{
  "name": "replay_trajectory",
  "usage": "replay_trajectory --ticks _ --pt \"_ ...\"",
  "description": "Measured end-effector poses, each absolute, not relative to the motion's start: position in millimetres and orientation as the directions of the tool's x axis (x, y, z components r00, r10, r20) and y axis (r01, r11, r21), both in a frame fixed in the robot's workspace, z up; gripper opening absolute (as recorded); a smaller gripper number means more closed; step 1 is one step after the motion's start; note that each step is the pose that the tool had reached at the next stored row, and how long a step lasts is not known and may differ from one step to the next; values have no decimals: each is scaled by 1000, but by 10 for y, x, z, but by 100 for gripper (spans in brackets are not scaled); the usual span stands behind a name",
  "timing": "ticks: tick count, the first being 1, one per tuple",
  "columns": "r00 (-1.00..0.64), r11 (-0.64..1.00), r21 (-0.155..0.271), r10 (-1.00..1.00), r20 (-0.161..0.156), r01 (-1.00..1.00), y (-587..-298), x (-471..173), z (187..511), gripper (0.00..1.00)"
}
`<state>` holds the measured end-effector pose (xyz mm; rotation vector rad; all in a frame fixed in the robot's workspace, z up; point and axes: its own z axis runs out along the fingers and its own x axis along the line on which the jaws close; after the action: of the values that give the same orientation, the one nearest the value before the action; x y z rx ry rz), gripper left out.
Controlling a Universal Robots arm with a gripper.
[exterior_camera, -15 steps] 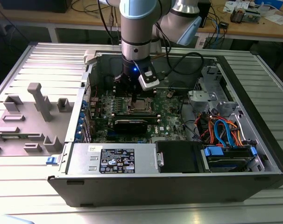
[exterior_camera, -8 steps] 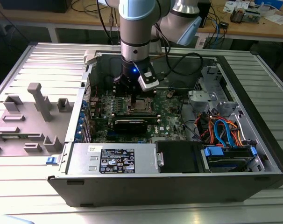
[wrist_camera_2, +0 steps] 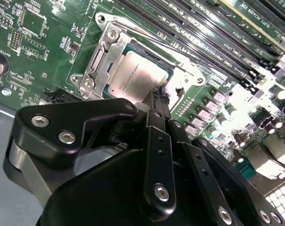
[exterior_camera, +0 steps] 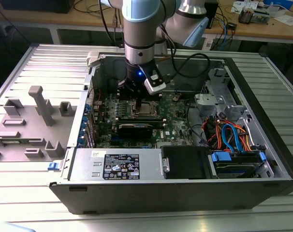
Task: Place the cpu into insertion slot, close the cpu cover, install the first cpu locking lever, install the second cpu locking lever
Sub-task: 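Close the cpu cover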
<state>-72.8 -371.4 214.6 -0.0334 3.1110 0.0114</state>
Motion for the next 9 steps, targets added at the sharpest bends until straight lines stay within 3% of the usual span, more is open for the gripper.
replay_trajectory --ticks 9 --pt "-999 999 7 -38 -38 -39 -3721 -814 2117 11"
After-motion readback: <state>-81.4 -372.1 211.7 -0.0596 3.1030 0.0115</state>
